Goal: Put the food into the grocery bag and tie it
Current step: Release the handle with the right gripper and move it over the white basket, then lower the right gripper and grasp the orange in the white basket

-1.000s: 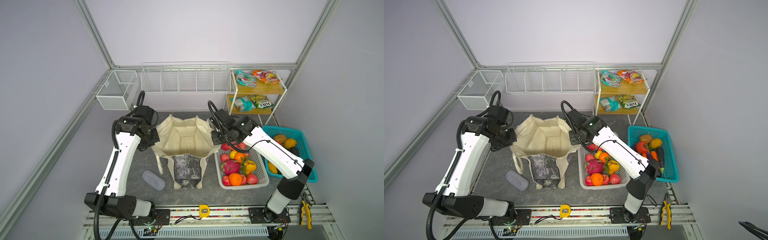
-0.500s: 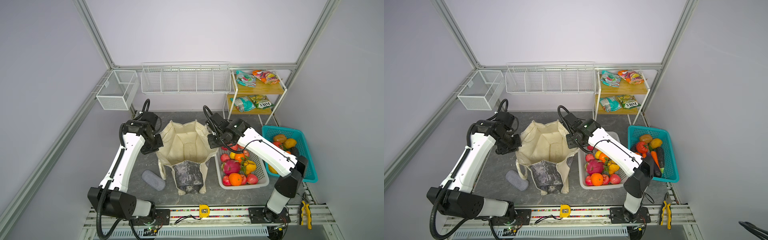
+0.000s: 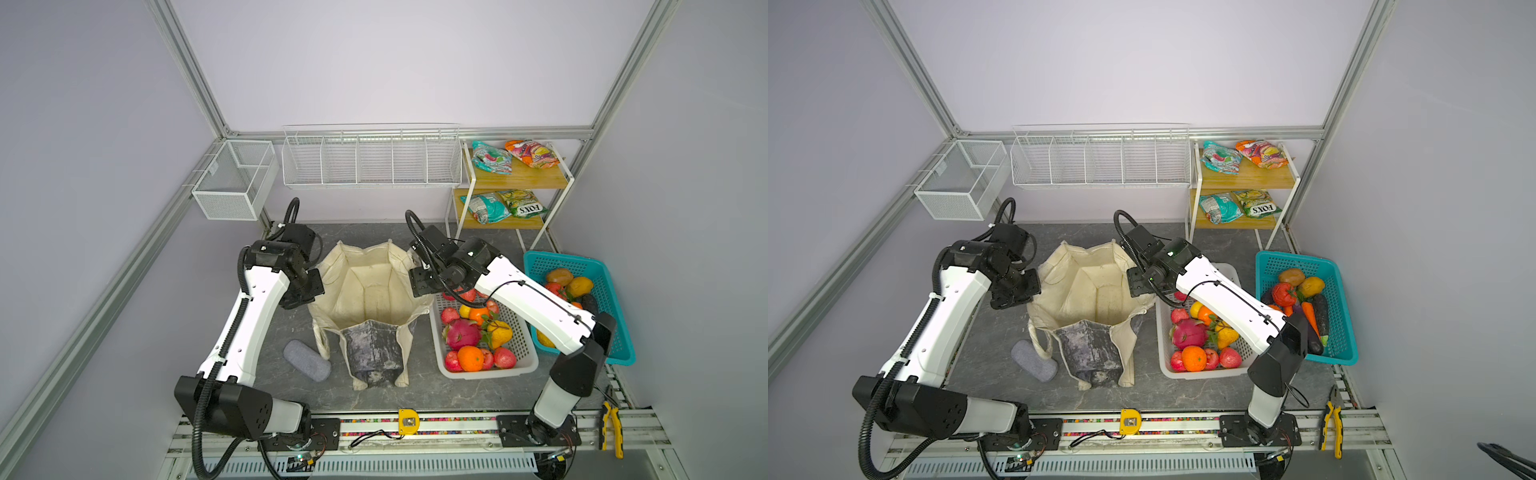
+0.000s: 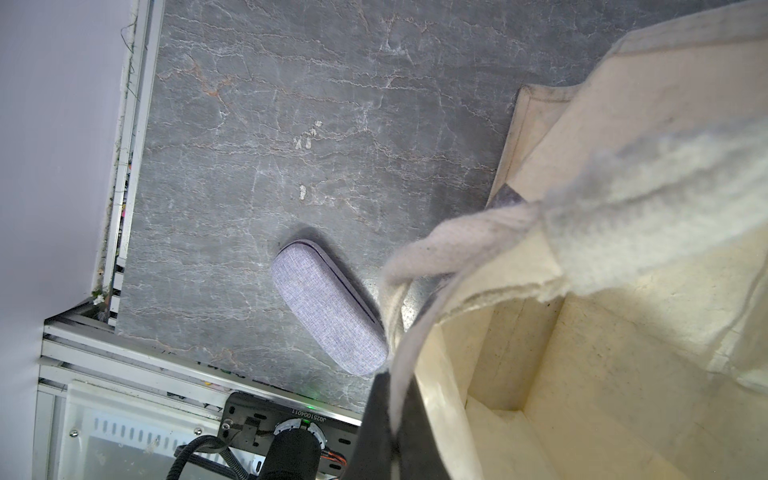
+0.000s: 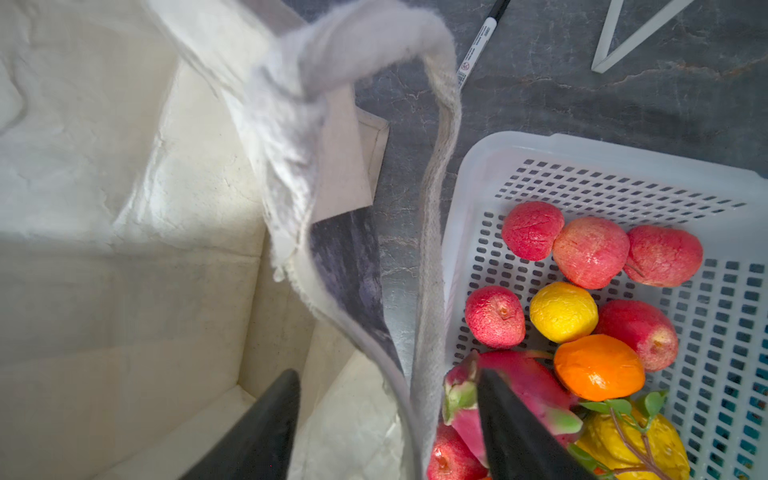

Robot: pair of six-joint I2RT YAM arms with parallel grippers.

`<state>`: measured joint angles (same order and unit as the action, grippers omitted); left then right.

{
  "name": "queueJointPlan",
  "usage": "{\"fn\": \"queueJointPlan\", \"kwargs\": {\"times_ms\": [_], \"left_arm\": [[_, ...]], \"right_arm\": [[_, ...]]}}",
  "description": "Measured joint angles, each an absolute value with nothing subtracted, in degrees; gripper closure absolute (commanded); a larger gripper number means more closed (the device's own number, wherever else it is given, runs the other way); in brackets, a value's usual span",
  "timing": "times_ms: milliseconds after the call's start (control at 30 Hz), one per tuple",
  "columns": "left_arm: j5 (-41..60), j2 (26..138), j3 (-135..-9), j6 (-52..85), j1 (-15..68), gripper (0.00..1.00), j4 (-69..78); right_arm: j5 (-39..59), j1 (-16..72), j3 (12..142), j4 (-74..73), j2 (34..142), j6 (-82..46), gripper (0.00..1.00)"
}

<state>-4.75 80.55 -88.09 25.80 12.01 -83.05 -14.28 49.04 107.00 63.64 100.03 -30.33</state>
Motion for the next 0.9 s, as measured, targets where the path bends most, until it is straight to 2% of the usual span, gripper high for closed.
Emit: {"fn": "queueJointPlan", "kwargs": {"times_ms": [167,467,667,900], "left_arm": [[-5.08,80.55,-88.18,25.43,12.01,1.00,-83.20],[-5.39,80.49,-88.18,24.75,12.01,1.00,-83.44],[-5.54,80.36,-88.58,24.73,12.01,1.00,-83.53],[-5.56,80.34,-89.73,24.69,12.01,1.00,-83.72]], "right_arm": [[-16.56,49.04,112.95,64.71,99.04,-30.61,0.09],[-24.56,47.51,119.39,70.89,91.00,-34.30,0.07],[-25.17,42.39,104.47,74.15,77.54,-40.73,0.08],[-16.14,41.67,82.96,75.33,70.91,-49.82,0.07]]}}
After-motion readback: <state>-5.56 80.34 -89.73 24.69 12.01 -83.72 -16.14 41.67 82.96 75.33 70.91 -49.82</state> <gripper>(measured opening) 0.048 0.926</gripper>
